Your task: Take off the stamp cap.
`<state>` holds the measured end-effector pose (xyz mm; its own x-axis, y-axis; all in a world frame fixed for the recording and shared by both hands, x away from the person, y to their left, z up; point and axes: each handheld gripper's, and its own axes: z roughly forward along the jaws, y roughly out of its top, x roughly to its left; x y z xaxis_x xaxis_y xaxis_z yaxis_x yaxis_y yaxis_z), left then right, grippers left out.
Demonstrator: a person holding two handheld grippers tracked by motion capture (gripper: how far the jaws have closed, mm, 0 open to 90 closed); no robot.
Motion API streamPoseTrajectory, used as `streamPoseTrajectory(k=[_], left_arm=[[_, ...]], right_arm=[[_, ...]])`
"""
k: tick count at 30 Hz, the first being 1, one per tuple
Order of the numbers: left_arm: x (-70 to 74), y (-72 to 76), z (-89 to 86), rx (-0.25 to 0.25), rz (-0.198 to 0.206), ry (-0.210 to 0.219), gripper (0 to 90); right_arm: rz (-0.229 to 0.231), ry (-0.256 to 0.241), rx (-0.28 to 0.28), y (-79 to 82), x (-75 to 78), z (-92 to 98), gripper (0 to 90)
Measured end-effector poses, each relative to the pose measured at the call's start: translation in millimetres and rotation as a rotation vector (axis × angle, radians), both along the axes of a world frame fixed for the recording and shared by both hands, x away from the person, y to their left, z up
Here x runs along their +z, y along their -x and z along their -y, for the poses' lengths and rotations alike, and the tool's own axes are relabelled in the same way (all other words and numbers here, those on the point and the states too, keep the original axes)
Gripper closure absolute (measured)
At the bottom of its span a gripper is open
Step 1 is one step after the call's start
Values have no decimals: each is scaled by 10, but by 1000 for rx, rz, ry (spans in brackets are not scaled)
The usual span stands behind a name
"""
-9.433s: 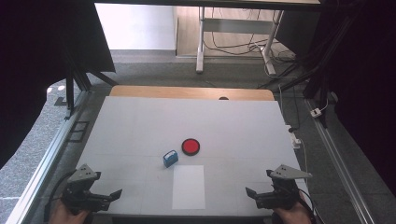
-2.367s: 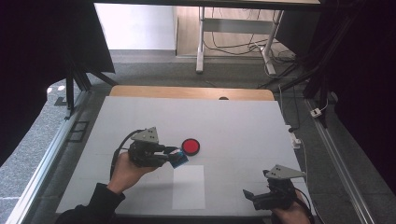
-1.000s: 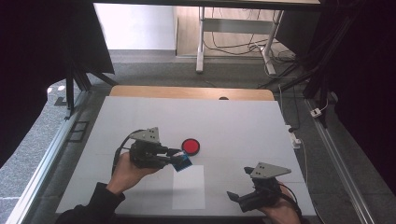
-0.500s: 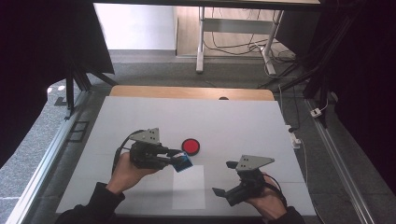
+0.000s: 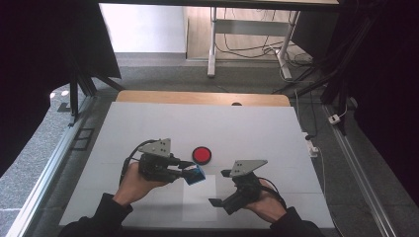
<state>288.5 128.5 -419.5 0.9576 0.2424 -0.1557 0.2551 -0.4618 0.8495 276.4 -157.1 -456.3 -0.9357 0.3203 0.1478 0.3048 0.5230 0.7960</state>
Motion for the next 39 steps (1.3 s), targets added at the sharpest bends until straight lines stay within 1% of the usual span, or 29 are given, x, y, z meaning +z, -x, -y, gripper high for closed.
streamPoseTrajectory(k=[2, 7, 8, 10, 11, 15, 18, 21, 22, 25, 26, 27, 28, 29, 30, 31, 32, 33, 34, 38, 39], left_arm=[[-6, 1, 5, -7, -1, -2, 701], [-11, 9, 18, -29, 3, 1, 701], [-11, 12, 21, -33, 5, 1, 701], [-12, 15, 27, -43, 7, -2, 701], [-13, 17, 30, -46, 8, -2, 701], [-13, 23, 34, -57, 11, 3, 701], [-8, 27, 32, -61, 12, 7, 701], [-7, 29, 31, -67, 12, 10, 701], [-7, 29, 29, -70, 12, 10, 701], [-8, 29, 25, -81, 15, 14, 701], [-7, 31, 23, -87, 19, 17, 701], [-5, 32, 21, -92, 19, 22, 701], [-4, 33, 19, -97, 20, 27, 701], [-3, 33, 18, -100, 23, 29, 701], [-1, 33, 16, -103, 28, 30, 701], [-1, 34, 14, -106, 29, 32, 701], [-1, 35, 12, -110, 31, 35, 701], [-2, 36, 11, -115, 34, 37, 702], [-2, 36, 10, -117, 36, 39, 702], [-1, 42, 11, -125, 44, 42, 702], [-1, 43, 11, -129, 46, 43, 702]], right_arm=[[17, 7, 23, -10, -5, -57, 0], [11, -5, 85, -29, -11, -181, 0], [11, -1, 95, -33, -10, -203, 0], [-3, 12, 109, -39, -13, -259, 0], [0, 16, 124, -42, -18, -296, 0], [-7, 28, 140, -49, -24, -350, 0], [2, 28, 144, -68, -37, -381, 13], [1, 3, 151, -90, -37, -388, 105], [1, 3, 151, -90, -37, -388, 105], [0, -30, 167, -119, -14, -357, 231], [5, -40, 169, -128, -7, -349, 285], [-6, -42, 181, -139, 3, -338, 330], [-15, -55, 197, -154, 3, -328, 387], [-15, -55, 197, -154, 3, -328, 387], [-23, -73, 220, -165, 4, -319, 451], [-23, -73, 220, -165, 4, -319, 451], [-24, -81, 221, -167, 5, -319, 474], [-29, -94, 235, -176, 12, -314, 527], [-29, -94, 235, -176, 12, -314, 527], [-35, -108, 252, -198, 10, -311, 600], [-35, -108, 252, -198, 10, -311, 600]])
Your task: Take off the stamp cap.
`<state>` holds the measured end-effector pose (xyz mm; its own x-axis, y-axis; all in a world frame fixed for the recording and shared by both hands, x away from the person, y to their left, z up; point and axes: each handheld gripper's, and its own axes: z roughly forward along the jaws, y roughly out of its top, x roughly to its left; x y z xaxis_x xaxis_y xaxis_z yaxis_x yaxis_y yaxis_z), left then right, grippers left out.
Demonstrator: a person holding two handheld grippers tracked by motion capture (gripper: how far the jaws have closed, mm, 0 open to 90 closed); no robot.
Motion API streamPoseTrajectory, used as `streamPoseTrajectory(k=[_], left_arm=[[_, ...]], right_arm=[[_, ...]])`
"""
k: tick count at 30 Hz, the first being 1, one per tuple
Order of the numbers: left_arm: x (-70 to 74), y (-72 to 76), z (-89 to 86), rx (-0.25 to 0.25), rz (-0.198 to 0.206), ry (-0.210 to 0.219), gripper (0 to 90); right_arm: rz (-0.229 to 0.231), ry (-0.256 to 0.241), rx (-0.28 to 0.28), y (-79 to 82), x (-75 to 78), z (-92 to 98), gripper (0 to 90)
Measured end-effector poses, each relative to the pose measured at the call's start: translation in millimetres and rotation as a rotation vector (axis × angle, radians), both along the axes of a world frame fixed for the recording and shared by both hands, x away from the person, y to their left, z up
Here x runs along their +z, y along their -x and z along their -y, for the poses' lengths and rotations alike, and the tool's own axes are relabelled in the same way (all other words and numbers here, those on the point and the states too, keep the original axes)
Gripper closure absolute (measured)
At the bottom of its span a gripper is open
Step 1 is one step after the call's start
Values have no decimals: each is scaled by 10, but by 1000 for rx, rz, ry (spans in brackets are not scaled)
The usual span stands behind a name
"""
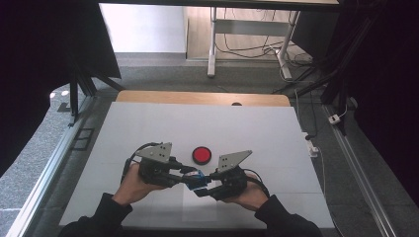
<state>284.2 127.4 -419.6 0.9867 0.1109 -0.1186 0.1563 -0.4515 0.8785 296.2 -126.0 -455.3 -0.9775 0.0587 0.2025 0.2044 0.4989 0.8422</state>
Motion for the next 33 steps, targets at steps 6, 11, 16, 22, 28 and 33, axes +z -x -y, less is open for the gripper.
streamPoseTrajectory(k=[6, 11, 16, 22, 28, 33], left_arm=[[0, 2, -3, -11, 7, 7, 702], [4, 6, -11, -17, 16, 17, 702], [1, 8, -23, -29, 29, 31, 702], [3, 11, -38, -39, 43, 43, 702], [17, 33, -41, -31, 75, 41, 703], [11, 22, -37, -40, 52, 35, 703]], right_arm=[[-7, -11, 13, -18, -3, 0, 641], [-9, -24, 19, -22, 2, 4, 653], [-15, -37, 25, -23, 10, 12, 673], [-28, -39, 30, -24, 26, 15, 684], [-84, -42, 22, -50, 24, 18, 687], [-64, -24, 28, -39, 28, 11, 689]])
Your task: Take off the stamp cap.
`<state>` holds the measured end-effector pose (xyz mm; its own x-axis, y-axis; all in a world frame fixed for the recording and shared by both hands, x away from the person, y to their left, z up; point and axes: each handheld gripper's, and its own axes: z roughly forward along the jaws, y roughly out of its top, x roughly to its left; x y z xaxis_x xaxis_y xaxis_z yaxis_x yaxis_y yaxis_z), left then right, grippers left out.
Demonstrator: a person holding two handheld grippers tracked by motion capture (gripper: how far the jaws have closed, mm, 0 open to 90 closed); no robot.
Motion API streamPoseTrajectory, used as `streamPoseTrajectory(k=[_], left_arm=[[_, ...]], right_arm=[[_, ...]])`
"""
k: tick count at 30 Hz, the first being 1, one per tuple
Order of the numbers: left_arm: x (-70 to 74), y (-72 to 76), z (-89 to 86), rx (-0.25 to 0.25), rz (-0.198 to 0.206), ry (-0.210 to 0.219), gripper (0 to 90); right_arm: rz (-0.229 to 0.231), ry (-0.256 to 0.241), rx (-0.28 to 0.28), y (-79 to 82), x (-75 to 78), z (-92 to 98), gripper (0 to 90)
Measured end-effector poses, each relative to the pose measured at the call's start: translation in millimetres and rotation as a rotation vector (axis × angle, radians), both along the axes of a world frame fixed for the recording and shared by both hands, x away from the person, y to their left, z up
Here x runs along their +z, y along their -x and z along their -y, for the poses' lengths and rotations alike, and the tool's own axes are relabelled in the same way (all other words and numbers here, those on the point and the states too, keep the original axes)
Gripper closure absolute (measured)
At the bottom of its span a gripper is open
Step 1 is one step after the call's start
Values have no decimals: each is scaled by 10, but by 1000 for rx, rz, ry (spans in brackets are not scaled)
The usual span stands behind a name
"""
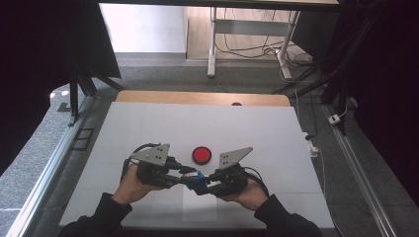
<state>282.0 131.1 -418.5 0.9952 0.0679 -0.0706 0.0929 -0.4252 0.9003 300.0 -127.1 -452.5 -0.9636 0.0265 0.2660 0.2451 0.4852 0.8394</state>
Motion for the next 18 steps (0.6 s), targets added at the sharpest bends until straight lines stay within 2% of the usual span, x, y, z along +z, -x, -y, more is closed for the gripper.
streamPoseTrajectory(k=[4, 6, 10, 14, 18], left_arm=[[1, -11, 4, -18, -23, 0, 704], [-4, -21, -3, -34, -36, 5, 704], [-7, -20, -2, -34, -33, 2, 703], [1, -1, 2, -13, 0, -14, 704], [32, -2, -47, 7, 2, 13, 704]], right_arm=[[51, 6, 25, 25, 16, 2, 691], [110, 12, 39, 66, 31, -5, 692], [126, 20, 45, 77, 37, -9, 692], [80, 32, 23, 48, 20, -17, 692], [44, 60, -11, 14, -21, -4, 692]])
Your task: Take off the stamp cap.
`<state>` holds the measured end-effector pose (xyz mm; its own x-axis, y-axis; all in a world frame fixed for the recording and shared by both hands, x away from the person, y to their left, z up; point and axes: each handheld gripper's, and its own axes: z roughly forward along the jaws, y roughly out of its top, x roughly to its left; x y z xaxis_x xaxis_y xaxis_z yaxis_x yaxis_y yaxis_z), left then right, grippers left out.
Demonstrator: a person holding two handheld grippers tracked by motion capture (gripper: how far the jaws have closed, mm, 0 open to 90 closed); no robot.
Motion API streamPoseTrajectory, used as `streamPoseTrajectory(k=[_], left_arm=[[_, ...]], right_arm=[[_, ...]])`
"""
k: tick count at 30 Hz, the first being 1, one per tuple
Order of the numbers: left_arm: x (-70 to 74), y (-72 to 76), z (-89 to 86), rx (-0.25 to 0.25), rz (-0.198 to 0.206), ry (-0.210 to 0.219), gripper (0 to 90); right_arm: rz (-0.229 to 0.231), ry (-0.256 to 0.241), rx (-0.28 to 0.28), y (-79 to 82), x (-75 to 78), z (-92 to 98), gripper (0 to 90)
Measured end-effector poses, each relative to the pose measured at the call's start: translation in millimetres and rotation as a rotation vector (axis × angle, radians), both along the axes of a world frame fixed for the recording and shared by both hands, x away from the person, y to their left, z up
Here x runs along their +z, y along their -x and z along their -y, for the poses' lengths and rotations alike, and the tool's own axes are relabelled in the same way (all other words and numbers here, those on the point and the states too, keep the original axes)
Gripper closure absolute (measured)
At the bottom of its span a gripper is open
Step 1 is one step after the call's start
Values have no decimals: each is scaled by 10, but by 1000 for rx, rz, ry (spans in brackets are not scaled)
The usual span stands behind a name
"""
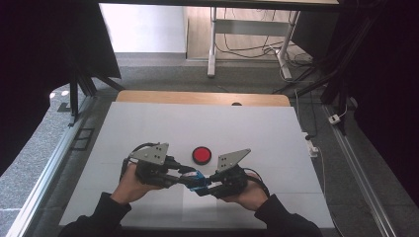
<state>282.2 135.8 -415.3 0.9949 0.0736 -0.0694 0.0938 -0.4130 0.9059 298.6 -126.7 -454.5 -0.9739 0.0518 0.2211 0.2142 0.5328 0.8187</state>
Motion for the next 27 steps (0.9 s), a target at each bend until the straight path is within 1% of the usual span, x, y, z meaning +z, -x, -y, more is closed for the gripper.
streamPoseTrajectory(k=[3, 5, 8, 10, 13, 14, 15, 16, 19, 23, 25, 27], left_arm=[[0, -1, -14, 9, 1, 0, 704], [-4, 2, -6, 12, 1, -8, 703], [2, 12, 6, 27, 1, -15, 703], [9, 15, 0, 47, -2, -15, 703], [11, 13, -16, 66, -7, -15, 702], [9, 13, -20, 71, -11, -16, 702], [7, 14, -24, 76, -10, -19, 702], [4, 15, -25, 83, -9, -24, 702], [-11, 18, -21, 95, -8, -37, 702], [-29, 20, -18, 123, -17, -53, 701], [-37, 19, -18, 135, -19, -60, 701], [-47, 20, -20, 164, -13, -71, 700]], right_arm=[[13, -3, -6, 2, 14, 5, 691], [16, -8, -4, 5, 22, 10, 690], [34, -10, -13, 18, 24, 18, 689], [54, -6, -29, 28, 27, 25, 689], [97, 9, -48, 42, 34, 43, 688], [109, 21, -62, 49, 39, 55, 688], [109, 21, -62, 49, 39, 55, 688], [119, 27, -64, 48, 44, 65, 688], [126, 29, -90, 53, 54, 89, 688], [158, 37, -107, 68, 71, 134, 688], [174, 47, -127, 76, 74, 158, 687], [168, 45, -136, 77, 74, 184, 687]])
